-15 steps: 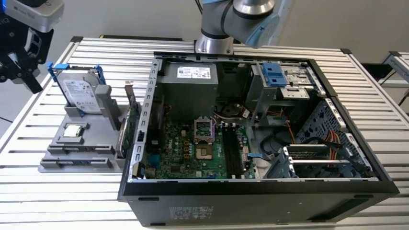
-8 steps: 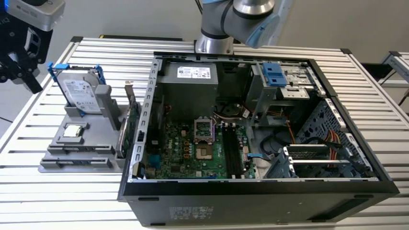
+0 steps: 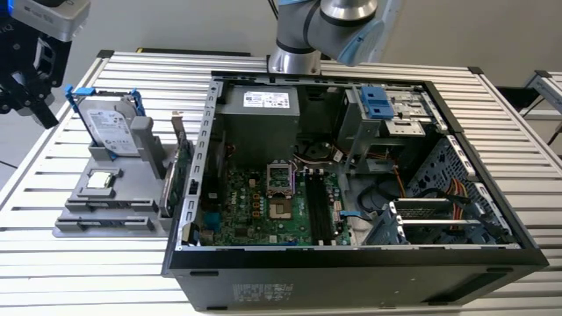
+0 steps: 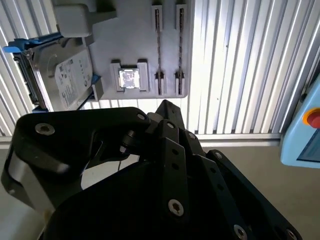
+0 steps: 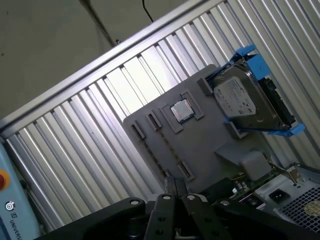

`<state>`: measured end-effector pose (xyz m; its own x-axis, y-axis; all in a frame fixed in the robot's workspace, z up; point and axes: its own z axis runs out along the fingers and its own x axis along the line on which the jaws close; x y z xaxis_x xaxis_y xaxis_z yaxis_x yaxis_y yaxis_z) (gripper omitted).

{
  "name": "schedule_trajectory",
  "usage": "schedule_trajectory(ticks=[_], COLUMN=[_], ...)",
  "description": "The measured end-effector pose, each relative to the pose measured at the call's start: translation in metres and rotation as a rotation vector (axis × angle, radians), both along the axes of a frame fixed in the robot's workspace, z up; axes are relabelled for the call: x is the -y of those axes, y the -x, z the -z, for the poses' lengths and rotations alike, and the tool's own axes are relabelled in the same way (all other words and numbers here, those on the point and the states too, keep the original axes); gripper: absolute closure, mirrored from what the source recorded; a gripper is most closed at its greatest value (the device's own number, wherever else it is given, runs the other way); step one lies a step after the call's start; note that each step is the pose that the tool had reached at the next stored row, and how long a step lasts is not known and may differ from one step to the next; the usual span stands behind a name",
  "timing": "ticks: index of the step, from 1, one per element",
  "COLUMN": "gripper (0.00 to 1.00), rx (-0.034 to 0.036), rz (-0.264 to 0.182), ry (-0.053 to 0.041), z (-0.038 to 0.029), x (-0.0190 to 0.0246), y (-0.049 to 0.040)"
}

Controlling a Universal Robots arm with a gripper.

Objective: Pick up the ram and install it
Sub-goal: 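Pick up the ram and move it above insertion slot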

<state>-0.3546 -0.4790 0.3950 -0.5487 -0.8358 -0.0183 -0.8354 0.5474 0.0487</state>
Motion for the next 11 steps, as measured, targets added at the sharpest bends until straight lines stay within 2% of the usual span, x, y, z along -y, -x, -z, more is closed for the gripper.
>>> schedule_trajectory(ticks=[11], gripper=[1.00], rx=[0.0000], rz=[-0.024], ry=[0.0000], z=[0.0000], x=[0.0000], y=[0.0000])
